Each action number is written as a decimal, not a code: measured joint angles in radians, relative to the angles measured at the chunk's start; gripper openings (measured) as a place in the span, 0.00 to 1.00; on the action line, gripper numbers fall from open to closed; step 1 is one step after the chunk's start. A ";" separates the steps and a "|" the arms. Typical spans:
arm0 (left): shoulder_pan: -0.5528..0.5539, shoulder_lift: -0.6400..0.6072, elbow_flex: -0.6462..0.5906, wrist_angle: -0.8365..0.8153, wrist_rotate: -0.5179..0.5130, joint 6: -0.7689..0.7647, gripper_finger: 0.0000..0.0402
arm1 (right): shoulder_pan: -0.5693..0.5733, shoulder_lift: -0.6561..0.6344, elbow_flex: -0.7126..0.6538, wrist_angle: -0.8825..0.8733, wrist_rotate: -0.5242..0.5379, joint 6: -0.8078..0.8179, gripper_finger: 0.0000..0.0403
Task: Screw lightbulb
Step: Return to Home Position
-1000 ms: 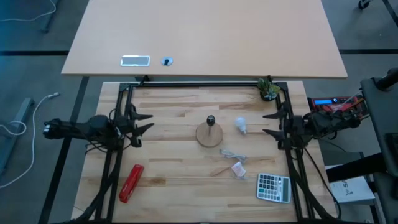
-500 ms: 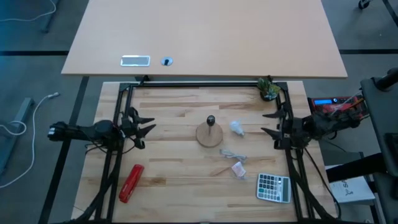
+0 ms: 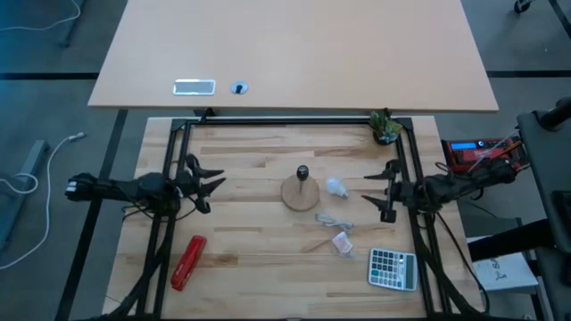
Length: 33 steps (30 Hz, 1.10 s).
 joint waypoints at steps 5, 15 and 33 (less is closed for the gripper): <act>0.000 0.039 0.000 0.008 0.002 -0.023 0.26 | -0.001 0.001 -0.049 0.074 0.004 -0.015 0.66; 0.000 0.118 0.049 0.017 0.002 -0.332 0.33 | -0.002 0.020 -0.049 0.017 0.025 0.128 0.69; 0.000 0.258 0.060 0.016 0.002 -0.333 0.34 | -0.002 0.047 -0.050 -0.009 0.025 0.248 0.64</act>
